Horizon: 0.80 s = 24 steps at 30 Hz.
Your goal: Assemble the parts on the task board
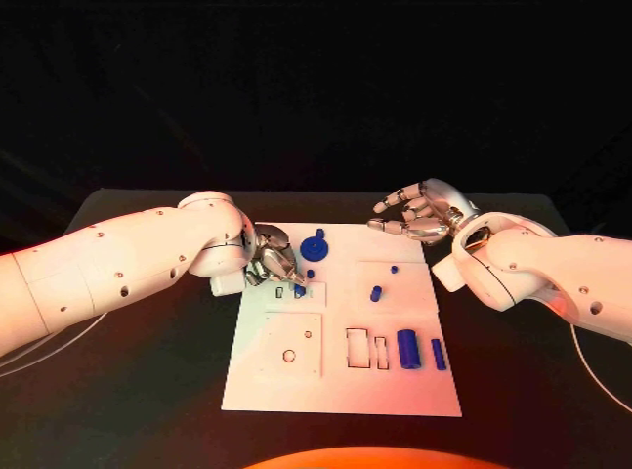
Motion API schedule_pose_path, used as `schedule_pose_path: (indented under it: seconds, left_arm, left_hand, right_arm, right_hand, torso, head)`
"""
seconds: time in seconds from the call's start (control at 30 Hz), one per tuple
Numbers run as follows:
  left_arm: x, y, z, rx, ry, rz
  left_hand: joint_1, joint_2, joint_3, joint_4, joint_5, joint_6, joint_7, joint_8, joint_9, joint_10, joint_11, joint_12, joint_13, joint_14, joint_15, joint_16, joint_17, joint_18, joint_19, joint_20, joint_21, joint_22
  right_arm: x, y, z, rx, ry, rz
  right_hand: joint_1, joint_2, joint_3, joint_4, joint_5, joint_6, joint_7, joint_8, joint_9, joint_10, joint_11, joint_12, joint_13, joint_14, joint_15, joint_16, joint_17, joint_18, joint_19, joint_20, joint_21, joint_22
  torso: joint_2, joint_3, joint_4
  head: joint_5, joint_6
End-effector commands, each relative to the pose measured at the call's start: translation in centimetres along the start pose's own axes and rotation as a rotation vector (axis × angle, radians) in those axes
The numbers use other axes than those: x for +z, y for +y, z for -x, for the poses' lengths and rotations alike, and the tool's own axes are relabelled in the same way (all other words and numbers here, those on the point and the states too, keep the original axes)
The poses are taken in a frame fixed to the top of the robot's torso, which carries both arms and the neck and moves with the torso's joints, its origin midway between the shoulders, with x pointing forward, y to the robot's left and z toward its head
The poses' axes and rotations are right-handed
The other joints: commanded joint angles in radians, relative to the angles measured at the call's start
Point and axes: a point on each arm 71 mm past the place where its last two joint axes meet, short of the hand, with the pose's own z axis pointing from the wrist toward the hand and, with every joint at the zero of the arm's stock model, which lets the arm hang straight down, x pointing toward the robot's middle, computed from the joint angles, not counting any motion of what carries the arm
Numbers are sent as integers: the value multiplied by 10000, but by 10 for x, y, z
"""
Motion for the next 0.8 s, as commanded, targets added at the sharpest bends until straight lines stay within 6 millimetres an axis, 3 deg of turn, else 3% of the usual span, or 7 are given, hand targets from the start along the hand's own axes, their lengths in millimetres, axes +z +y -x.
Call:
schedule_pose_path:
  seconds: [0.03,0.27,0.57,0.8]
  left_arm:
    - [-2,-3,3,-740,-634,-544]
    - [-9,-2,2,43,-1775,-945]
    - [-15,1,-8,882,-2681,-1025]
    - [-14,7,-17,938,-2814,-723]
  left_hand:
    - [-124,11,2094,-2175,151,171,-75,-35,32,84,-9,47,66,1032,-93,28,2554,-179,74,-14,43,28]
    - [-195,-81,2109,-2272,477,318,-127,-84,73,206,-57,114,197,1027,-134,18,2536,-177,76,-53,51,27]
    - [-205,-120,2112,-2306,537,389,-153,-100,85,266,-82,142,244,1012,-154,-10,2488,-199,147,-69,99,135]
    - [-208,-134,2119,-2318,560,425,-166,-112,88,302,-94,162,277,1010,-164,-15,2478,-201,159,-78,106,147]
  right_arm:
    - [-1,1,-1,-75,129,104]
    - [-2,0,1,-78,90,77]
    - [-3,-2,2,-89,51,32]
    - [-3,-3,2,-94,58,10]
  right_hand:
    - [-20,96,-50,-34,55,55,-17,67,11,3,-26,-9,1048,1007,19,-52,2416,-143,1047,42,44,2632]
    - [-17,104,-56,-31,69,60,-19,72,12,11,-28,-1,1053,1007,17,-52,2417,-143,1047,40,44,2632]
    - [-17,104,-56,-31,69,60,-19,72,12,11,-28,-1,1053,1007,17,-52,2417,-143,1047,40,44,2632]
    - [-17,104,-56,-31,69,60,-19,72,12,11,-28,-1,1053,1007,17,-52,2417,-143,1047,40,44,2632]
  torso:
    - [-1,-1,9]
    - [-4,-1,16]
    - [-28,-5,31]
    - [-23,-6,-3]
  head:
    - [-16,-9]
    - [-18,-36]
    - [35,-123]
    - [85,-151]
